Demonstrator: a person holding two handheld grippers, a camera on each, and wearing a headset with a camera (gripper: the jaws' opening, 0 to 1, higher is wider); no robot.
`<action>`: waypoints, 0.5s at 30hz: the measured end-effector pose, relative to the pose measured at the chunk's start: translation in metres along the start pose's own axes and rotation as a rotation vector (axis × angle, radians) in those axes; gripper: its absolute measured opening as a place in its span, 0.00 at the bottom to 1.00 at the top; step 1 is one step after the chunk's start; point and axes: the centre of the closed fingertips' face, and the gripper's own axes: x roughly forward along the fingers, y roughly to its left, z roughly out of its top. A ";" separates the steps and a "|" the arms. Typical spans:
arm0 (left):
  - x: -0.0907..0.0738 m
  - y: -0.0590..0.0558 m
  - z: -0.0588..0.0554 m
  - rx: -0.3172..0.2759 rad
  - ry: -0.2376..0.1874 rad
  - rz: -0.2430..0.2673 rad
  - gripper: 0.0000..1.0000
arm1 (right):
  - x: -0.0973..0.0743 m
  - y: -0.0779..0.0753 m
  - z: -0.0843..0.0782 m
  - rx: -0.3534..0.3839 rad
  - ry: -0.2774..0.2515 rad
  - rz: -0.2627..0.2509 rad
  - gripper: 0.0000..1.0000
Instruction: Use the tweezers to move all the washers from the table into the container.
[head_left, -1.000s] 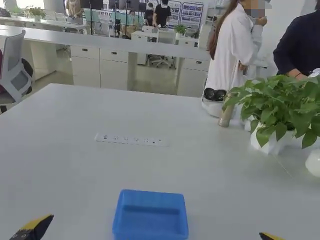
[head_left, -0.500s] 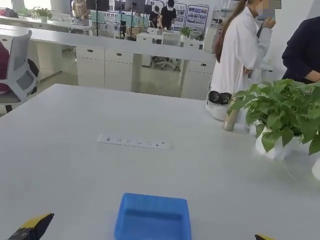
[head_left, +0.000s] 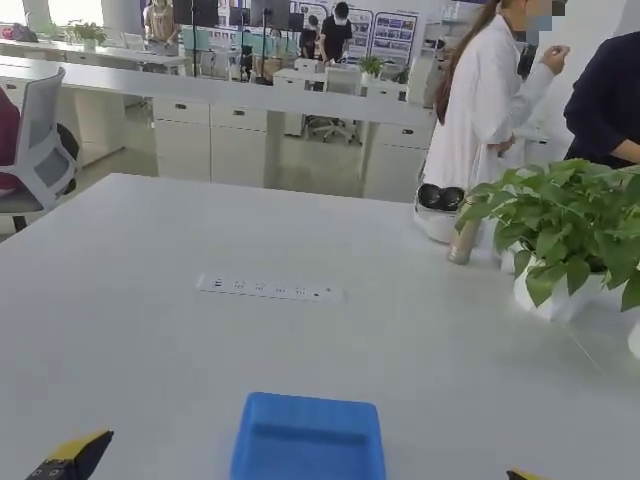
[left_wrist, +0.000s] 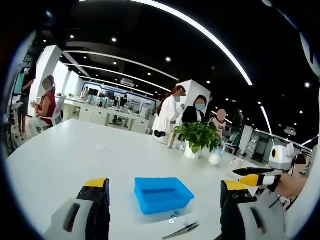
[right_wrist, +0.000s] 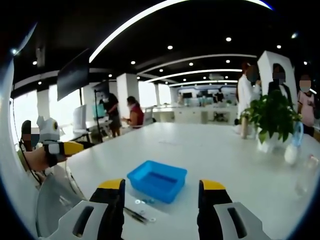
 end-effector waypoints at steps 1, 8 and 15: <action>0.000 0.000 0.000 0.001 0.001 0.000 0.94 | 0.000 0.000 0.000 0.000 0.000 -0.001 0.57; 0.000 0.000 -0.006 0.000 0.016 0.002 0.93 | -0.001 -0.001 -0.002 -0.010 0.010 0.000 0.56; 0.004 0.003 -0.006 -0.011 0.020 0.004 0.93 | 0.003 -0.003 0.002 -0.019 0.011 -0.002 0.56</action>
